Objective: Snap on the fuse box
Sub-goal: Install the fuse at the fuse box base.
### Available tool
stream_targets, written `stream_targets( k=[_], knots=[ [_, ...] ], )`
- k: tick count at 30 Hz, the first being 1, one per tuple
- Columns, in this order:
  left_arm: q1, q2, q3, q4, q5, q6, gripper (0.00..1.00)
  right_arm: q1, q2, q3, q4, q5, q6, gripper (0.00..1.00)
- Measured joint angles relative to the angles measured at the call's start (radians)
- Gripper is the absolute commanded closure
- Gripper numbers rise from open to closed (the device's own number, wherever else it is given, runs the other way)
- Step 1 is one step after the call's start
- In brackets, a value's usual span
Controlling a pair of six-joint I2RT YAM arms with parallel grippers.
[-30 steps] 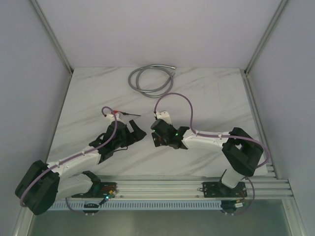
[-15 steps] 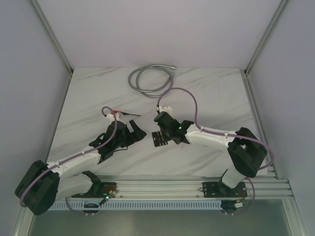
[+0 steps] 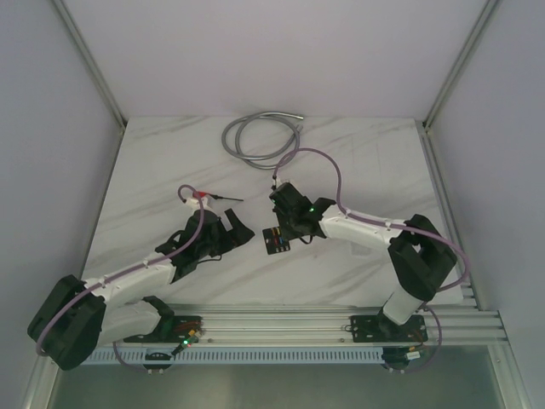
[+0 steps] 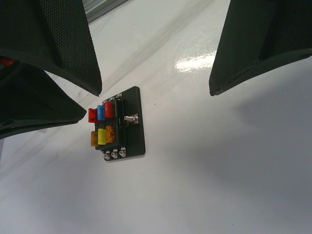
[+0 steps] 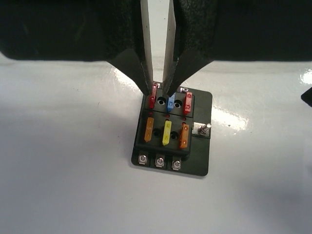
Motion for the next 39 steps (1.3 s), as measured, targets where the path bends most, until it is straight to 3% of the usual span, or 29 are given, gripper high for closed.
stream_targets(
  k=[17, 23, 39],
  knots=[
    [0.0, 0.018, 0.0, 0.003, 0.015, 0.0, 0.0, -0.005, 0.062, 0.039, -0.052, -0.01, -0.007, 0.88],
    [0.0, 0.026, 0.0, 0.003, 0.019, 0.0, 0.0, -0.006, 0.089, 0.071, -0.067, -0.018, -0.016, 0.97],
    [0.0, 0.029, 0.0, 0.01, 0.019, -0.001, 0.0, 0.005, 0.171, 0.168, -0.128, -0.02, -0.034, 1.0]
  ],
)
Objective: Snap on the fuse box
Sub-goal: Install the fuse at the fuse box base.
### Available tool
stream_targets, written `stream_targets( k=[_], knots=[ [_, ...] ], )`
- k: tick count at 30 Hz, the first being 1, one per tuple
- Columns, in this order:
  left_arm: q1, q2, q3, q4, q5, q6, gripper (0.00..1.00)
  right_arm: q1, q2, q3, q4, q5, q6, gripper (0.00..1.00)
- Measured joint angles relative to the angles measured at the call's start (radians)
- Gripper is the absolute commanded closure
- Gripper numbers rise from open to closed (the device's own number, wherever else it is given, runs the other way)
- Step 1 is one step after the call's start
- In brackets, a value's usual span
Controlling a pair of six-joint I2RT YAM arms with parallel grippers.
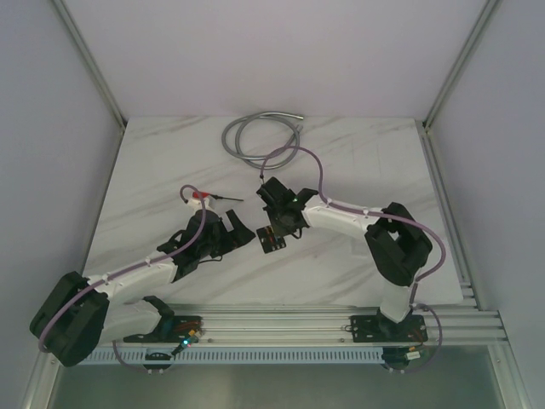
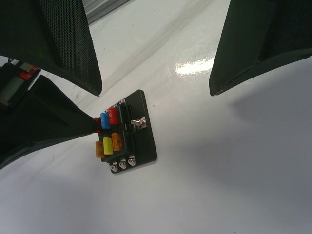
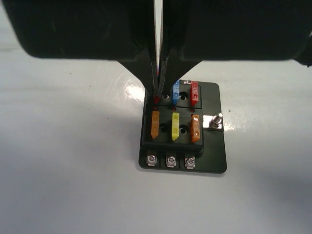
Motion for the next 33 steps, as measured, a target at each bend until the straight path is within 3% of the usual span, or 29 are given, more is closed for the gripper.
stream_targets(
  k=[18, 21, 33],
  knots=[
    [0.0, 0.0, 0.0, 0.0, 0.0, -0.003, 0.0, -0.01, 0.001, -0.032, 0.051, -0.004, -0.012, 1.0],
    [0.0, -0.004, 0.0, 0.0, 0.0, -0.004, 0.0, -0.01, -0.011, -0.031, 0.051, -0.005, -0.018, 0.94],
    [0.0, -0.059, -0.007, 0.0, -0.001, -0.007, 0.0, -0.033, -0.143, -0.048, -0.067, 0.037, -0.037, 0.44]
  ],
)
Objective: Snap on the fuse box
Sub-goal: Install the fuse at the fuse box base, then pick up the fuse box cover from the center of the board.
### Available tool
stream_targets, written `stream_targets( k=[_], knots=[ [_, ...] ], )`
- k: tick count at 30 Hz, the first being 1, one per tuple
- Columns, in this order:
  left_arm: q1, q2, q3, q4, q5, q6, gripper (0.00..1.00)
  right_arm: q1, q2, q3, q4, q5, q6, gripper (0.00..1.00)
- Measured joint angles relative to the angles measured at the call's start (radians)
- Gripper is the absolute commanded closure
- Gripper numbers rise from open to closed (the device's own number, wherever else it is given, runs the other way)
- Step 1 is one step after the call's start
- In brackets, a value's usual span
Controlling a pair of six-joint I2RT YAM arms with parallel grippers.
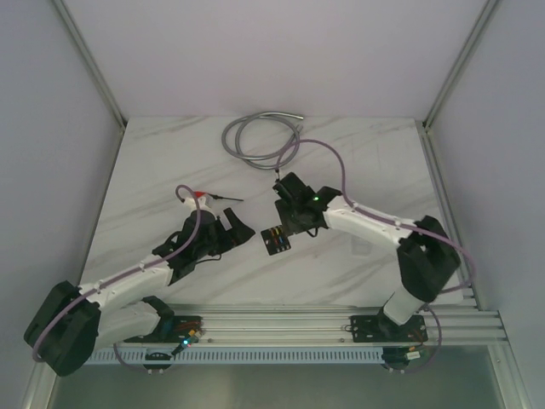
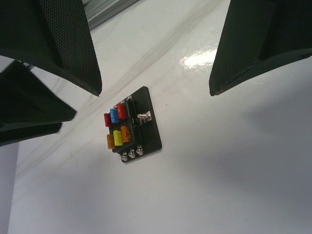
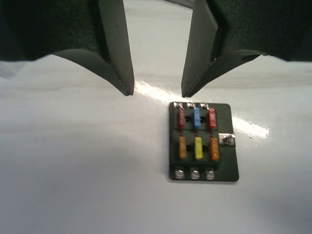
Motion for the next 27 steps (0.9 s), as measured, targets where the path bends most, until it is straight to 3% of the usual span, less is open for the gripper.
stream_targets(
  k=[4, 11, 21, 27],
  knots=[
    [0.0, -0.024, 0.0, 0.0, -0.001, 0.0, 0.0, -0.046, -0.13, -0.061, -0.018, 0.028, 0.013, 0.23],
    [0.001, -0.034, -0.007, 0.0, -0.008, 0.0, 0.0, -0.236, -0.304, -0.245, -0.059, 0.071, 0.051, 0.0],
    [0.005, -0.042, -0.009, -0.001, -0.008, 0.001, 0.0, -0.493, -0.397, -0.451, -0.042, 0.094, 0.065, 0.01],
    [0.006, -0.042, -0.009, -0.001, -0.008, 0.001, 0.0, -0.513, -0.369, -0.468, 0.008, 0.072, 0.049, 0.19]
  ],
)
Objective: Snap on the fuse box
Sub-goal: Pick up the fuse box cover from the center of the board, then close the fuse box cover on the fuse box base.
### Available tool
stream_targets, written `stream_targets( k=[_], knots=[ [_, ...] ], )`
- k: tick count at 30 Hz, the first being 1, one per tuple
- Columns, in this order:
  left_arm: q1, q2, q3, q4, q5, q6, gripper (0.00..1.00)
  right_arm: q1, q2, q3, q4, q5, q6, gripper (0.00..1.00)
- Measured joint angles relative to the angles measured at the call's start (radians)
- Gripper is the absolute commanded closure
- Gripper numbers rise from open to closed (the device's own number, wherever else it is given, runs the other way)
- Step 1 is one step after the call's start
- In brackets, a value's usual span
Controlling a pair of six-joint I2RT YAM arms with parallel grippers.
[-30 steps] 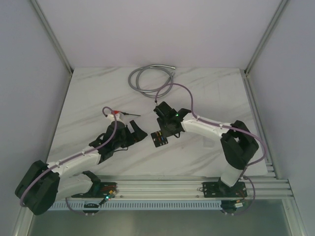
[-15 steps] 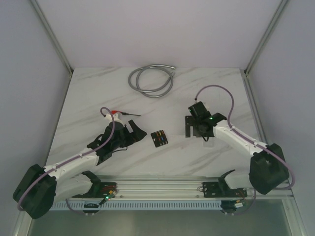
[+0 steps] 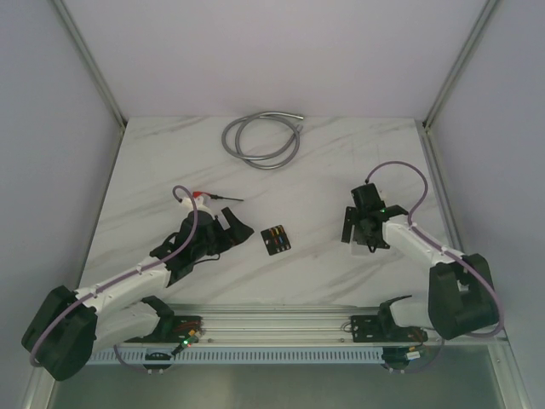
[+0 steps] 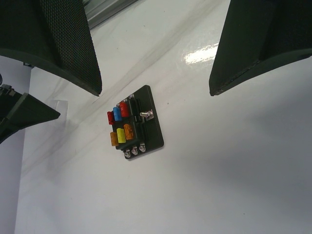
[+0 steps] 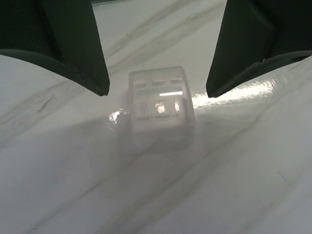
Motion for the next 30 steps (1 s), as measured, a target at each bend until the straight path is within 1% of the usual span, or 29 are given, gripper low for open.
stream_targets(
  k=[3, 4, 6, 11, 13, 17, 22, 26, 30],
  knots=[
    [0.0, 0.0, 0.0, 0.0, 0.0, 0.0, 0.0, -0.011, 0.019, -0.002, 0.025, -0.015, -0.009, 0.3],
    [0.0, 0.0, 0.0, 0.0, 0.0, 0.0, 0.0, -0.014, 0.024, -0.002, 0.03, -0.02, -0.012, 0.36],
    [0.0, 0.0, 0.0, 0.0, 0.0, 0.0, 0.0, -0.014, 0.032, -0.002, 0.037, -0.032, -0.019, 0.44],
    [0.001, 0.0, 0.0, 0.0, 0.0, 0.0, 0.0, -0.011, 0.033, -0.001, 0.04, -0.06, -0.034, 0.56],
    [0.001, 0.0, 0.0, 0.0, 0.0, 0.0, 0.0, -0.001, 0.028, 0.001, 0.035, -0.069, -0.035, 0.59],
    [0.011, 0.0, -0.002, 0.0, 0.002, 0.0, 0.0, 0.056, 0.026, 0.038, 0.02, -0.089, -0.031, 0.59],
    [0.056, -0.004, -0.034, 0.0, 0.016, 0.0, 0.0, 0.218, 0.055, 0.164, 0.009, -0.093, -0.002, 0.59],
    [0.094, -0.031, -0.068, -0.001, 0.031, -0.001, 0.0, 0.348, 0.132, 0.277, 0.012, -0.093, 0.026, 0.58],
    [0.118, -0.056, -0.08, -0.002, 0.046, -0.001, 0.0, 0.444, 0.222, 0.371, -0.001, -0.086, 0.04, 0.57]
  ],
)
